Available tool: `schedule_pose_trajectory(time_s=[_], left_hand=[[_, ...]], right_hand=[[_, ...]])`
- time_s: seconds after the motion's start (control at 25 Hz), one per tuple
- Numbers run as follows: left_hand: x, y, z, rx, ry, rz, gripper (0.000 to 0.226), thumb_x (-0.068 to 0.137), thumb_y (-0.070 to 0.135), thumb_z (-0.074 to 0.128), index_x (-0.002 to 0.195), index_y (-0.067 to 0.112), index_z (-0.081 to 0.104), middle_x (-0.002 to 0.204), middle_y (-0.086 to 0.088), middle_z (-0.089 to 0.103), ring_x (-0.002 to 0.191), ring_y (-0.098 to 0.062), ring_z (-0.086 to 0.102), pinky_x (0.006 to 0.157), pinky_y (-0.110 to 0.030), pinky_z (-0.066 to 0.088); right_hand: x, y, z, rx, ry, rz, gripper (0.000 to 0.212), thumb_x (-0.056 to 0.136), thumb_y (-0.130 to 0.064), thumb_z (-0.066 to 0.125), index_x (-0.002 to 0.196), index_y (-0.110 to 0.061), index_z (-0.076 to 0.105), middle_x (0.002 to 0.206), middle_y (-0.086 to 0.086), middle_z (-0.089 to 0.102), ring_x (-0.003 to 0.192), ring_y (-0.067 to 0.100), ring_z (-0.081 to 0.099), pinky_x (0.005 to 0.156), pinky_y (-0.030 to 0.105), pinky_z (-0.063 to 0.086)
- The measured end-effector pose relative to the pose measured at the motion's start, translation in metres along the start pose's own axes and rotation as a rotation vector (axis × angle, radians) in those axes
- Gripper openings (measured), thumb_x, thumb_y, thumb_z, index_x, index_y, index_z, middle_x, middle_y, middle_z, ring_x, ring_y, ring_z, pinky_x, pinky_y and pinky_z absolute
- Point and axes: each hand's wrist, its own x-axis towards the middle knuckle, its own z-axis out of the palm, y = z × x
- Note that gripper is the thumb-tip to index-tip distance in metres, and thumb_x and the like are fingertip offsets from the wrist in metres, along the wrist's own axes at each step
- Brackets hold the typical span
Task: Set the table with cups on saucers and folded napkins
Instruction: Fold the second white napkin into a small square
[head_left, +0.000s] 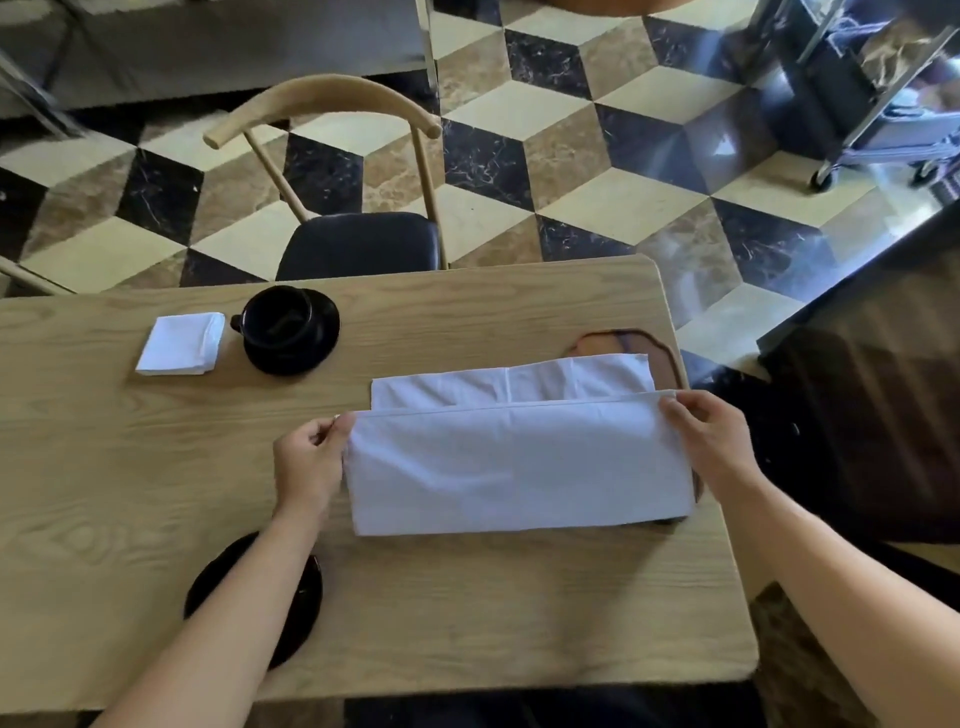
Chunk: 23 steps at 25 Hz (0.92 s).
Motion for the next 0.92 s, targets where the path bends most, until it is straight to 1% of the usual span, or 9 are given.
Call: schedule_pose_trajectory(time_s=[0.12,0.2,0.28,0.4,0.52,0.64,0.76,0.84,0.92], left_hand=[[0.033,0.001,0.014,0.062,-0.062,0.02,0.016,0.092,0.033,0.071,0.083,0.02,0.074,0.072,0.006,0.074,0.065,-0.01,0.066,0.061,-0.029,0.056],[0.049,0.001,0.024,0.09,-0.074,0.032,0.016,0.094,0.03,0.069,0.08,0.023,0.072,0.073,0.006,0.074,0.063,-0.005,0.065,0.06,-0.024,0.054],[0.061,0.002,0.031,0.149,-0.058,0.052,0.016,0.093,0.032,0.07,0.079,0.024,0.072,0.073,0.009,0.073,0.063,-0.001,0.063,0.06,-0.022,0.049],[0.076,0.0,0.039,0.236,-0.042,0.075,0.015,0.089,0.036,0.072,0.082,0.024,0.073,0.077,0.014,0.072,0.071,0.002,0.063,0.062,-0.021,0.044],[0.086,-0.001,0.045,0.27,-0.028,0.08,0.012,0.088,0.035,0.073,0.08,0.027,0.072,0.075,0.017,0.07,0.073,-0.001,0.064,0.062,-0.02,0.044],[0.092,-0.004,0.05,0.279,-0.02,0.058,0.011,0.086,0.035,0.074,0.079,0.027,0.071,0.074,0.016,0.069,0.074,0.001,0.063,0.061,-0.017,0.041],[0.093,-0.004,0.054,0.298,-0.02,0.059,0.011,0.085,0.034,0.075,0.077,0.029,0.07,0.072,0.018,0.068,0.072,0.002,0.063,0.06,-0.015,0.04],[0.093,-0.005,0.055,0.311,-0.015,0.067,0.012,0.085,0.033,0.076,0.076,0.03,0.07,0.07,0.019,0.067,0.069,0.005,0.062,0.059,-0.014,0.039],[0.093,-0.007,0.057,0.309,-0.013,0.079,0.012,0.085,0.032,0.077,0.076,0.028,0.07,0.07,0.018,0.066,0.07,0.003,0.063,0.058,-0.013,0.038]], right_hand=[[0.023,-0.004,0.014,-0.008,0.046,0.023,0.01,0.093,-0.031,0.069,0.096,-0.024,0.075,0.09,-0.009,0.074,0.07,-0.001,0.067,0.062,0.021,0.051],[0.035,-0.005,0.02,-0.033,0.064,0.035,0.013,0.093,-0.033,0.068,0.098,-0.023,0.075,0.091,-0.007,0.074,0.076,0.008,0.069,0.065,0.028,0.056],[0.045,-0.006,0.026,-0.073,0.084,0.022,0.011,0.093,-0.034,0.068,0.095,-0.025,0.074,0.089,-0.007,0.073,0.076,0.01,0.068,0.065,0.031,0.056],[0.059,-0.009,0.033,-0.171,0.124,-0.034,0.007,0.092,-0.034,0.069,0.09,-0.028,0.072,0.082,-0.015,0.069,0.073,0.003,0.063,0.065,0.025,0.047],[0.066,-0.012,0.041,-0.248,0.151,-0.052,0.008,0.092,-0.034,0.069,0.094,-0.027,0.074,0.077,-0.022,0.064,0.072,-0.006,0.06,0.063,0.014,0.041],[0.071,-0.013,0.048,-0.277,0.186,-0.038,0.011,0.092,-0.034,0.068,0.095,-0.026,0.075,0.075,-0.022,0.062,0.07,-0.007,0.059,0.063,0.011,0.039],[0.074,-0.012,0.053,-0.28,0.221,-0.004,0.007,0.091,-0.034,0.069,0.092,-0.027,0.073,0.074,-0.022,0.062,0.066,-0.009,0.058,0.061,0.008,0.038],[0.075,-0.011,0.056,-0.289,0.248,0.005,0.007,0.09,-0.032,0.069,0.092,-0.026,0.072,0.075,-0.019,0.063,0.066,-0.006,0.059,0.063,0.01,0.039],[0.076,-0.01,0.058,-0.297,0.278,0.006,0.01,0.09,-0.031,0.069,0.095,-0.024,0.073,0.08,-0.011,0.066,0.071,0.004,0.061,0.07,0.018,0.042]])
